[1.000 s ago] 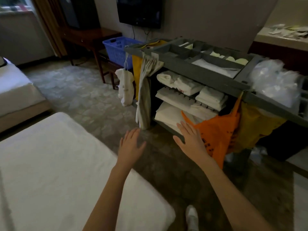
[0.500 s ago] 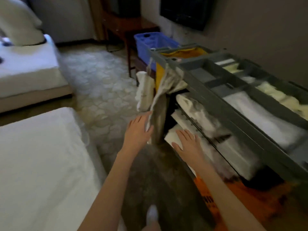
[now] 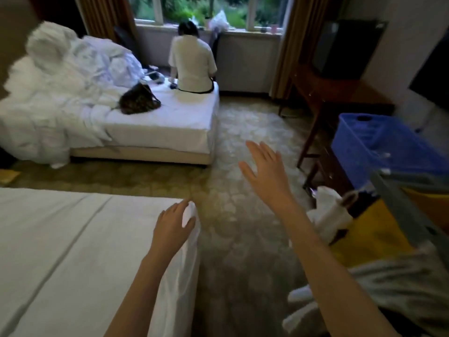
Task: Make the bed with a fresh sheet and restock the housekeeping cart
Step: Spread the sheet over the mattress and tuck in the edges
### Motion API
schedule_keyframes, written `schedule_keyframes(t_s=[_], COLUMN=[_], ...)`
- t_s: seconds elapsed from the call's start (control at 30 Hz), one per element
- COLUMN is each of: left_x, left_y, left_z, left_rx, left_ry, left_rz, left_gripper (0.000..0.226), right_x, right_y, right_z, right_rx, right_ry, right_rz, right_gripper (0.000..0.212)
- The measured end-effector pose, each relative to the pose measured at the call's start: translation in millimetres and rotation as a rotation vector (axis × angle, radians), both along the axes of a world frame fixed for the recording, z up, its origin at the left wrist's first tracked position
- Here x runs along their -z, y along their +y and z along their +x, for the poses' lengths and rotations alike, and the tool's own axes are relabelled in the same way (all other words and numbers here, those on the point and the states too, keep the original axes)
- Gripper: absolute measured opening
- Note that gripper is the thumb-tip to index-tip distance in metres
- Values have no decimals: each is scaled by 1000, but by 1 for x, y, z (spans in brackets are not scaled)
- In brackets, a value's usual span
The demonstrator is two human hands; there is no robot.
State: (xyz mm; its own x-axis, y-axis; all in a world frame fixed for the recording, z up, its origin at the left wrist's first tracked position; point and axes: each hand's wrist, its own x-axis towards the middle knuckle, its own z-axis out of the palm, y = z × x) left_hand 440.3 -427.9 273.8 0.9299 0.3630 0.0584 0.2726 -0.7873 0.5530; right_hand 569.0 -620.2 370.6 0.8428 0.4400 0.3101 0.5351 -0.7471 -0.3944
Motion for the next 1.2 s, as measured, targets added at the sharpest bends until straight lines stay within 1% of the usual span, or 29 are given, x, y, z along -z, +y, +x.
schedule_keyframes(t_s=[0.1, 0.23, 0.33, 0.43, 0.53, 0.6, 0.73, 0.77, 0.83, 0.87, 0.9, 0.97, 1.03, 1.13, 1.2], left_x=[-5, 0, -9, -38, -70, -72, -30, -16, 7, 16, 24, 31, 32, 31, 33], left_y=[12, 21, 23, 28, 58, 96, 185, 215, 273, 301, 329, 377, 417, 465, 491], left_z=[71, 204, 314, 415, 481, 505, 497, 488, 462, 446, 430, 398, 370, 334, 318], left_rx=[-16, 7, 17, 6, -45, -120, -346, -427, -590, -681, -768, -925, -1055, -1225, -1317], left_ry=[-10, -53, -89, -129, -182, -200, -123, -107, -86, -70, -61, -43, -53, -55, -50], left_rz=[-18, -44, -53, -36, -7, -13, -52, -59, -88, -110, -126, -155, -159, -158, -174], left_gripper=[51, 57, 56, 57, 54, 52, 55, 55, 56, 56, 55, 55, 57, 51, 51], right_x=[5, 46, 70, 69, 56, 53, 76, 84, 91, 91, 90, 79, 70, 65, 73], right_y=[21, 28, 20, 24, 59, 106, 237, 281, 372, 417, 463, 545, 616, 698, 743], right_z=[78, 192, 286, 380, 454, 488, 504, 502, 491, 483, 474, 452, 427, 387, 368], right_rx=[-33, -56, -19, -11, -56, -159, -460, -558, -752, -849, -937, -1076, -1196, -1355, -1440], right_ry=[1, 77, 123, 95, 82, 72, 83, 84, 75, 77, 70, 19, -44, -62, -54], right_rz=[-18, -101, -233, -370, -389, -399, -392, -400, -434, -444, -450, -447, -394, -354, -356], right_gripper=[54, 56, 59, 59, 60, 65, 95, 94, 71, 63, 59, 57, 57, 57, 57])
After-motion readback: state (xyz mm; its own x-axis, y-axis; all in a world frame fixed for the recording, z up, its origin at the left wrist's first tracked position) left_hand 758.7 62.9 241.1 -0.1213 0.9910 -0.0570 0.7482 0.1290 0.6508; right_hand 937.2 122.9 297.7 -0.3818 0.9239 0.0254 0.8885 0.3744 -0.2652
